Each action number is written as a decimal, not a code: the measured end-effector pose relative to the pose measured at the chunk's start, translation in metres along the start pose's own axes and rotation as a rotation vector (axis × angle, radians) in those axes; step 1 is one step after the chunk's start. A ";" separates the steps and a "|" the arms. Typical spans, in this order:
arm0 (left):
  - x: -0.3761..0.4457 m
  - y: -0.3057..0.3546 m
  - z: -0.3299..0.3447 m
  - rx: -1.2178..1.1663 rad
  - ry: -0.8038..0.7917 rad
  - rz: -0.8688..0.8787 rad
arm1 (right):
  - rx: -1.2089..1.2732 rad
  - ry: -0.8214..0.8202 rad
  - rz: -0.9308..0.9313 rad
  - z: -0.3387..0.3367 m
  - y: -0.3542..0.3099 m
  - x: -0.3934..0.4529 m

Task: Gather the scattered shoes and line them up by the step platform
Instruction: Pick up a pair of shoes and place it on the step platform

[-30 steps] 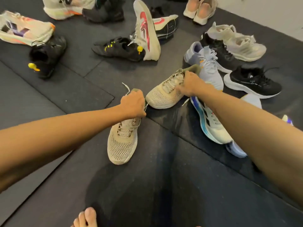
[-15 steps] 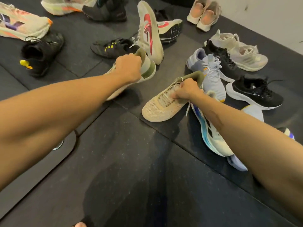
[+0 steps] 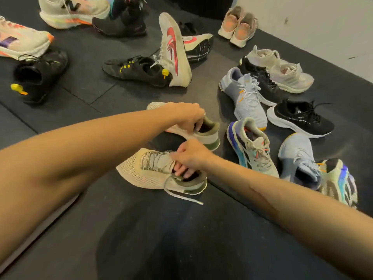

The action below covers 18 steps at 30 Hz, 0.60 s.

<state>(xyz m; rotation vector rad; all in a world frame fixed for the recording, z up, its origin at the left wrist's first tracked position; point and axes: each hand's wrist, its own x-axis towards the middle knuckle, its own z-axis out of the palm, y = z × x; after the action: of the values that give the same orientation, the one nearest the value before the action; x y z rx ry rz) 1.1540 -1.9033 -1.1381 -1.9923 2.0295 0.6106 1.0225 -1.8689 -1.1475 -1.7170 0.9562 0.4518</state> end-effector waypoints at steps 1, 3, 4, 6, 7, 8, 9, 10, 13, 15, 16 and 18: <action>-0.005 0.000 -0.003 -0.039 0.009 0.019 | -0.038 -0.001 -0.090 -0.011 0.002 -0.001; -0.022 0.000 -0.014 -0.097 0.122 0.004 | -0.228 0.242 -0.392 -0.042 0.002 0.001; -0.029 0.001 -0.019 -0.120 0.212 -0.038 | -0.337 0.416 -0.535 -0.059 0.002 0.003; -0.044 0.015 -0.027 -0.155 0.321 -0.149 | -0.499 0.619 -0.650 -0.089 0.007 0.009; -0.051 0.027 -0.028 -0.175 0.295 -0.188 | -0.599 0.609 -0.644 -0.099 0.013 0.014; -0.054 0.039 -0.023 -0.216 0.213 -0.182 | -0.713 0.529 -0.625 -0.106 0.020 0.017; -0.057 0.054 -0.013 -0.286 0.101 -0.153 | -0.828 0.423 -0.610 -0.108 0.027 0.021; -0.059 0.071 0.002 -0.345 -0.022 -0.120 | -0.929 0.308 -0.587 -0.105 0.035 0.022; -0.065 0.116 0.058 -0.193 -0.088 -0.111 | -1.225 0.140 -0.561 -0.088 0.051 0.028; -0.062 0.124 0.079 -0.084 0.069 -0.145 | -1.347 0.181 -0.568 -0.081 0.056 0.034; -0.059 0.122 0.084 -0.088 0.133 -0.182 | -1.358 0.190 -0.561 -0.079 0.054 0.035; -0.054 0.116 0.083 -0.113 0.207 -0.253 | -1.268 0.150 -0.489 -0.081 0.048 0.034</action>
<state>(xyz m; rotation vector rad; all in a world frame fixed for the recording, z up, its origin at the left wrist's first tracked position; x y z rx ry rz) 1.0309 -1.8188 -1.1725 -2.4196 1.8407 0.4922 0.9934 -1.9612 -1.1715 -3.0492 0.2324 0.6616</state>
